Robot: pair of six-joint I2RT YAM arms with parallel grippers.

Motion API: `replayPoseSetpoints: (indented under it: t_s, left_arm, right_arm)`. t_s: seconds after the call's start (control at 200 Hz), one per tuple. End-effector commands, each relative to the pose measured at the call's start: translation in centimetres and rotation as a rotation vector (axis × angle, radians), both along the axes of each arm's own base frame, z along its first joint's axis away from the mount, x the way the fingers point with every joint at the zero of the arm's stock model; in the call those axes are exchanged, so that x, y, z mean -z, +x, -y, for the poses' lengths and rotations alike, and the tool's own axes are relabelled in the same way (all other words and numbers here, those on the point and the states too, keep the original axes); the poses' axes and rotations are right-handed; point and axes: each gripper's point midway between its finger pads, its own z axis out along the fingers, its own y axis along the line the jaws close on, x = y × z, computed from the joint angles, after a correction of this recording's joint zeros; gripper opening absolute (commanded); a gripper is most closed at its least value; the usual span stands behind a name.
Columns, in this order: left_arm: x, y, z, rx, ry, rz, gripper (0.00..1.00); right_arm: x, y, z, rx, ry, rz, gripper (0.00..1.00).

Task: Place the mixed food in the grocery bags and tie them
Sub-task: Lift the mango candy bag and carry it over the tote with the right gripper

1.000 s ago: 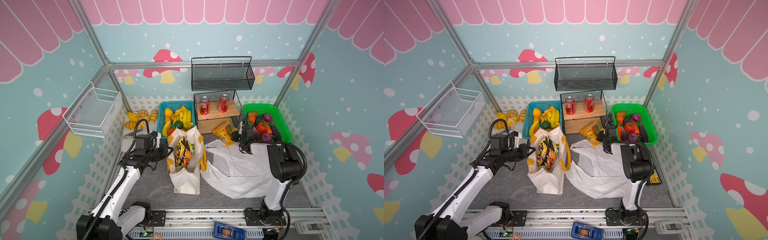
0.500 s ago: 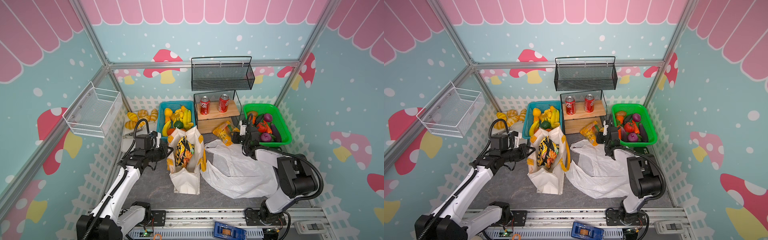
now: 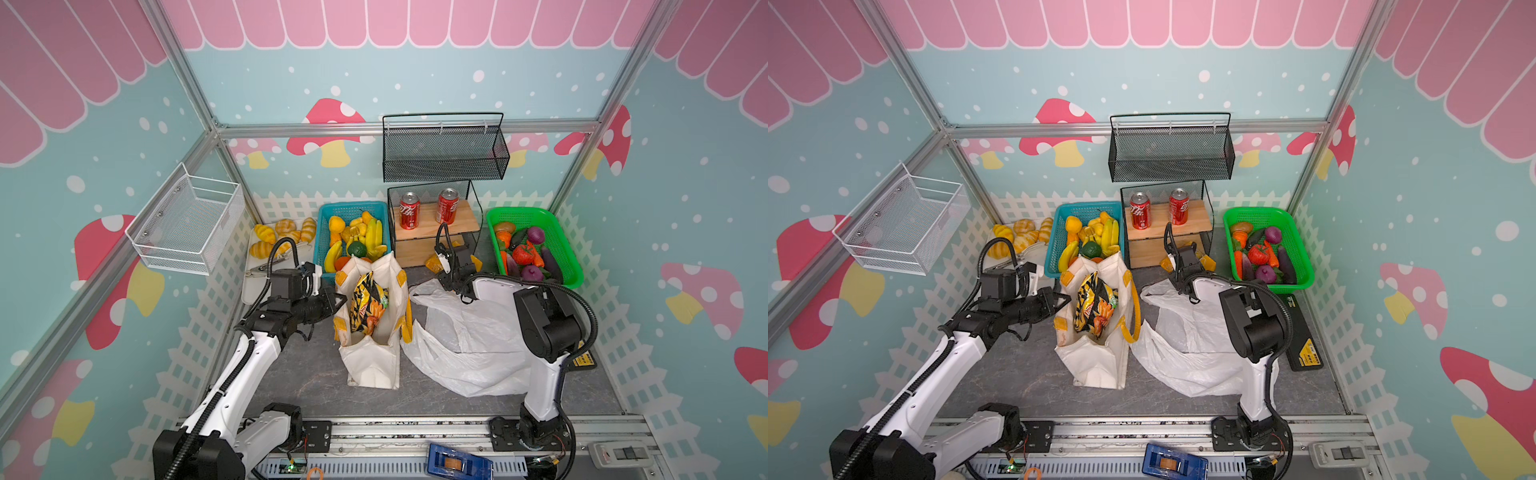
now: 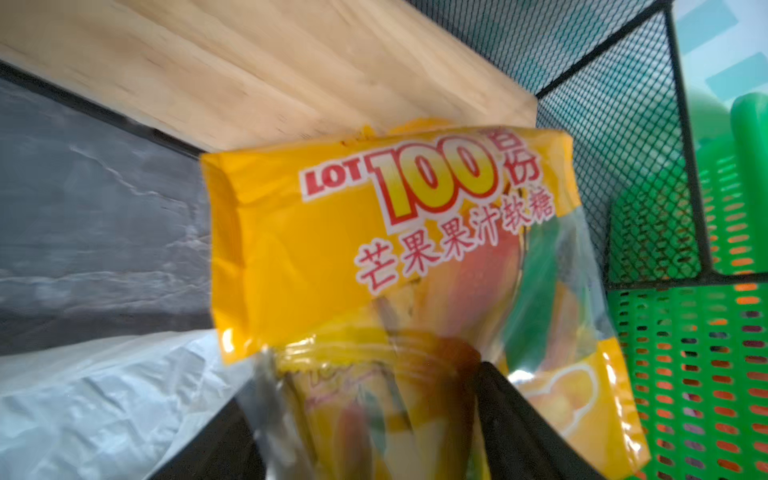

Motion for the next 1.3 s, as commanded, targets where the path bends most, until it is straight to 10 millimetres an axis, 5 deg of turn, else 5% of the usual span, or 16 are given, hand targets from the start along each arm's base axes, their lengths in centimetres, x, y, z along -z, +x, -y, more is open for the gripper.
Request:
replayPoseSetpoints:
  t_s: [0.0, 0.17, 0.26, 0.41, 0.585, 0.725, 0.81, 0.931, 1.021, 1.136, 1.291]
  left_arm:
    - [-0.2, -0.1, 0.0, 0.002, 0.006, 0.024, 0.0]
    - [-0.2, 0.0, 0.1, 0.004, 0.005, 0.023, 0.0]
    - [-0.2, 0.0, 0.1, 0.005, 0.004, 0.021, 0.0]
    - [-0.1, 0.0, 0.1, 0.003, 0.004, 0.019, 0.0]
    - [-0.1, 0.0, -0.1, -0.003, 0.01, 0.021, 0.0]
    - [0.0, 0.2, 0.1, 0.0, 0.004, 0.011, 0.0]
    - [-0.1, 0.3, 0.1, 0.002, 0.001, 0.01, 0.0]
    - [-0.2, 0.3, 0.0, -0.005, 0.003, 0.014, 0.0]
    - [-0.2, 0.4, 0.1, -0.006, -0.002, 0.013, 0.0]
    - [-0.2, 0.3, 0.2, -0.004, -0.008, 0.009, 0.0]
    - [-0.3, 0.3, 0.3, -0.002, -0.011, 0.014, 0.0]
  right_arm:
    - [2.1, -0.9, 1.8, 0.023, -0.114, -0.085, 0.51]
    - [-0.3, -1.2, 1.4, 0.024, -0.068, -0.043, 0.17]
    - [-3.7, -1.2, 1.3, 0.034, -0.02, 0.02, 0.0]
    - [-10.7, -2.8, 0.1, 0.009, 0.157, 0.123, 0.0]
    - [-19.8, -9.1, -3.2, -0.192, 0.491, 0.203, 0.0]
    - [-28.5, -16.5, -8.0, -0.529, 0.734, 0.278, 0.0]
    - [-31.3, -20.3, -11.5, -0.724, 0.852, 0.243, 0.0]
    - [-31.6, -23.0, -16.3, -0.838, 0.961, 0.141, 0.0]
    - [-30.2, -22.5, -18.7, -0.752, 1.028, 0.053, 0.0]
    - [-27.3, -20.1, -18.8, -0.478, 1.105, -0.015, 0.0]
    - [-25.1, -19.6, -18.7, -0.264, 1.236, -0.042, 0.0]
